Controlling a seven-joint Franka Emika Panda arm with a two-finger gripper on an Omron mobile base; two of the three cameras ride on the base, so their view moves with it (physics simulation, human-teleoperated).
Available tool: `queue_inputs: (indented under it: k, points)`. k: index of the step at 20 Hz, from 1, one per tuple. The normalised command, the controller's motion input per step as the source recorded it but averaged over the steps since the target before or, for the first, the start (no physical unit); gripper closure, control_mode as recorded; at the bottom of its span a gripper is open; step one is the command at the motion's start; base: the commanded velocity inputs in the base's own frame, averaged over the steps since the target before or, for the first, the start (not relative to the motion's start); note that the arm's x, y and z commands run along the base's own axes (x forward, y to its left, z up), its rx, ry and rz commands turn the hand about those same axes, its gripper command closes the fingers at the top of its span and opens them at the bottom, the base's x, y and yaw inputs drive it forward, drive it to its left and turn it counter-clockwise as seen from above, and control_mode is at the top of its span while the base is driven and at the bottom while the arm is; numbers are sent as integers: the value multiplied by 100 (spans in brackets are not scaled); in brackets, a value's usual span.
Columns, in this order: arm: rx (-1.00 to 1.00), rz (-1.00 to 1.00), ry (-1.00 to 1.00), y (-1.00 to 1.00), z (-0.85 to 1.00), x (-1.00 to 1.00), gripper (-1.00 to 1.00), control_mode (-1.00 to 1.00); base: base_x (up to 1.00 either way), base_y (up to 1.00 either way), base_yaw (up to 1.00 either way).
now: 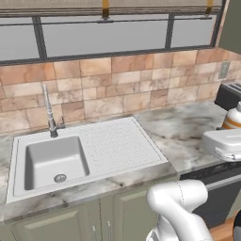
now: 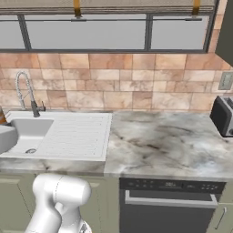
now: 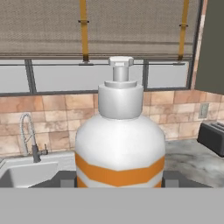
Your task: Locate and retrieve the soap dispenser and sponge from the cabinet. Place them next to the sink.
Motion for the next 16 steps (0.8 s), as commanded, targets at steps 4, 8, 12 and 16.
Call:
queue_inputs:
  k: [4, 8, 12, 16]
  points:
    - [0, 0, 0, 0, 0, 0, 100, 100, 33, 1, 6]
    - [0, 0, 0, 0, 0, 0, 100, 100, 38, 0, 10]
    - [0, 0, 0, 0, 0, 0, 100, 100, 34, 0, 9]
    - [0, 0, 0, 0, 0, 0, 100, 100, 34, 0, 7]
